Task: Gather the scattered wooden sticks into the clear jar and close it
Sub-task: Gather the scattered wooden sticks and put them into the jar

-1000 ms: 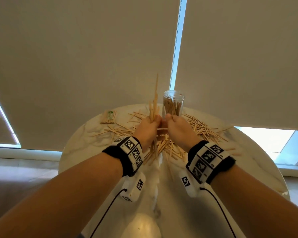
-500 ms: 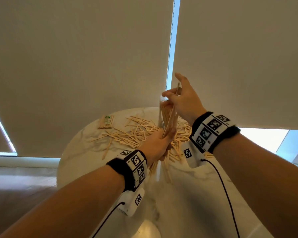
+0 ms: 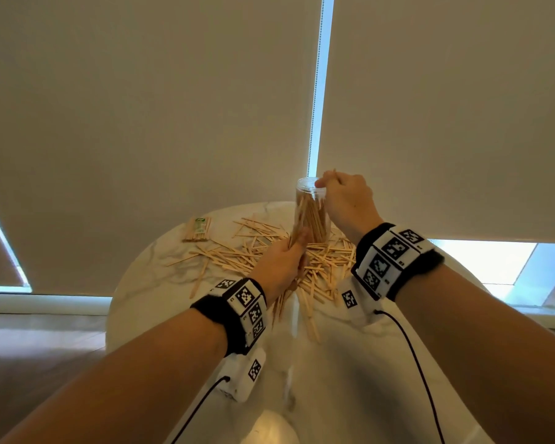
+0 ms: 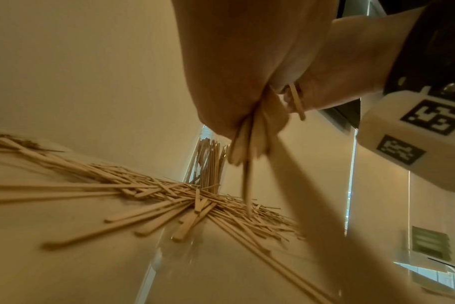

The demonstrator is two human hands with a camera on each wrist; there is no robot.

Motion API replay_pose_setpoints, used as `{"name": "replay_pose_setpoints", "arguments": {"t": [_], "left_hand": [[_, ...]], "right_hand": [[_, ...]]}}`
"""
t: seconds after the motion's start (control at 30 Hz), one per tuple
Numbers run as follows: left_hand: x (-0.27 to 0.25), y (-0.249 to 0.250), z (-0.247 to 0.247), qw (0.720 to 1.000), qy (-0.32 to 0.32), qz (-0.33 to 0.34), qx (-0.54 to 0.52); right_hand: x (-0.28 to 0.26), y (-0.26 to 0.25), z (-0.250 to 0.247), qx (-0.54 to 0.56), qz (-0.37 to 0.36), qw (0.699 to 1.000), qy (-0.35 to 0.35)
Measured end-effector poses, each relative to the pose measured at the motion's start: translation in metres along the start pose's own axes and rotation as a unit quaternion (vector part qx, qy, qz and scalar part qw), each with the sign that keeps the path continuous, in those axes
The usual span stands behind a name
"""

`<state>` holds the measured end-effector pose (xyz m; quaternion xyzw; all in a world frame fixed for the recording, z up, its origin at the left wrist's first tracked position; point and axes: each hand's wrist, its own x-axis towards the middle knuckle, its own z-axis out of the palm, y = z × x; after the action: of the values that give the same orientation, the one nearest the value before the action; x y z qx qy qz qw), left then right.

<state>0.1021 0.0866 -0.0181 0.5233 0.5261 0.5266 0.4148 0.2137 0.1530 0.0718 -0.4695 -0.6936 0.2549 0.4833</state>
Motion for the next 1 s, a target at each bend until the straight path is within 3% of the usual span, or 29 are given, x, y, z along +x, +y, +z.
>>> {"name": "replay_pose_setpoints", "arguments": {"t": [0.1,0.23,0.33,0.47,0.6,0.63,0.7,0.8,0.87,0.93,1.0], "left_hand": [[0.005,0.0,-0.003,0.998,0.05,0.022,-0.02],[0.005,0.01,0.004,0.996,0.041,0.053,-0.051],[0.0,0.011,0.011,0.996,0.048,0.052,-0.061],[-0.001,0.008,0.009,0.997,0.021,0.073,0.009],[-0.001,0.009,0.013,0.998,-0.011,0.052,-0.02],[0.0,0.01,0.012,0.998,-0.007,0.046,-0.029],[0.004,0.014,0.007,0.997,0.011,0.056,-0.052],[0.009,0.023,-0.007,0.99,0.09,0.078,-0.071],[0.016,0.031,-0.017,0.98,0.142,0.08,-0.115],[0.022,0.038,-0.024,0.968,0.166,0.075,-0.173],[0.025,0.042,-0.026,0.956,0.171,0.076,-0.225]], "right_hand": [[-0.004,0.001,-0.008,-0.033,-0.004,0.998,-0.061],[-0.011,0.003,-0.004,-0.012,-0.018,0.99,-0.141],[-0.012,0.001,-0.001,0.037,-0.004,0.99,-0.133],[-0.011,-0.011,-0.005,0.032,-0.027,0.995,-0.094],[-0.023,-0.018,-0.006,-0.07,-0.044,0.955,-0.285],[-0.026,-0.017,-0.005,-0.094,-0.053,0.947,-0.301],[-0.028,-0.01,0.001,-0.08,-0.06,0.96,-0.261],[-0.036,0.002,0.005,-0.042,-0.034,0.977,-0.207],[-0.05,0.012,0.003,-0.105,-0.005,0.953,-0.284],[-0.067,0.019,0.005,-0.169,0.027,0.904,-0.392],[-0.079,0.027,0.01,-0.163,0.06,0.867,-0.467]]}}
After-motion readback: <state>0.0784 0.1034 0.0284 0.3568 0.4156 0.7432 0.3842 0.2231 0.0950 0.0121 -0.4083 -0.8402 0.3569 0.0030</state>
